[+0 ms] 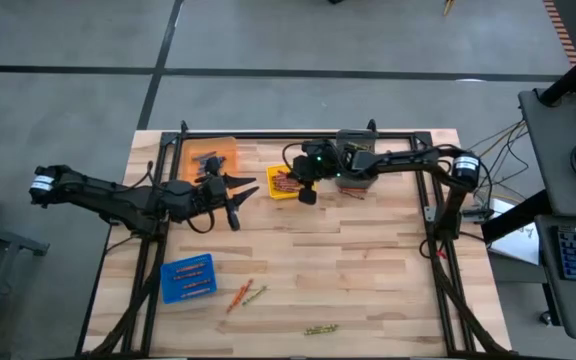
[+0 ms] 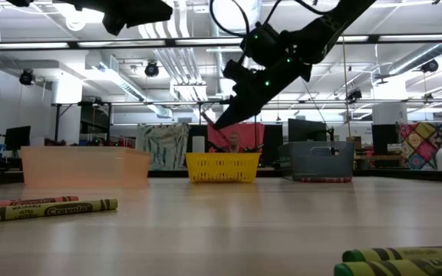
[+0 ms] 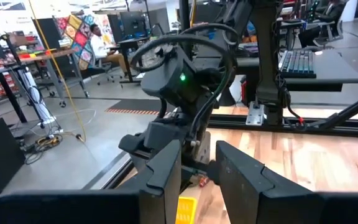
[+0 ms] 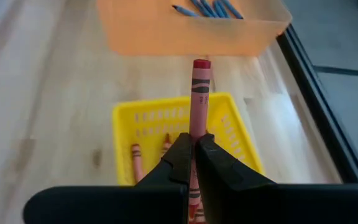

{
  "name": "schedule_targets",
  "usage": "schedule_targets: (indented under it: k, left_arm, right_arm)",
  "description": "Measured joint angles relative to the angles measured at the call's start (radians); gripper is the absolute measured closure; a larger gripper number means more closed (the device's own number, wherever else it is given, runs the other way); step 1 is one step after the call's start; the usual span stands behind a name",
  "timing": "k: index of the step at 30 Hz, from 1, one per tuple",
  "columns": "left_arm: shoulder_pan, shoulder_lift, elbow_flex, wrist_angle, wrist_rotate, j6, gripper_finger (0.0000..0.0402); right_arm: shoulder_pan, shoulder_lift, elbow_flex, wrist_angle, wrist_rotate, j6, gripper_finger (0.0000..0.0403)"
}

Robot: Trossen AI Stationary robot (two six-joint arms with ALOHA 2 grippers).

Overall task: Sort crayons
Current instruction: Put the red crayon into the yellow bin, then put the green crayon into the black bin

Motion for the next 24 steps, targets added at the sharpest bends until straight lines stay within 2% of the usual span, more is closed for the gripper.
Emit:
schedule_targets:
  k: [5,13,24]
  left_arm:
    - [0.0,-0.002,0.0,-0.005,0.0,0.013,0.0318]
    - [0.0,-0.005,-0.001,-0.005,0.0,0.039,0.0318]
    - [0.0,-0.005,-0.001,-0.01,-0.025,0.029,0.0318]
  right_arm:
    - [-0.013,0.015,0.0,0.001,0.073,-0.042,0.0394]
    - [-0.017,0.054,0.0,0.0,0.074,-0.043,0.039]
    - [-0.02,0.072,0.0,0.001,0.076,-0.018,0.0313]
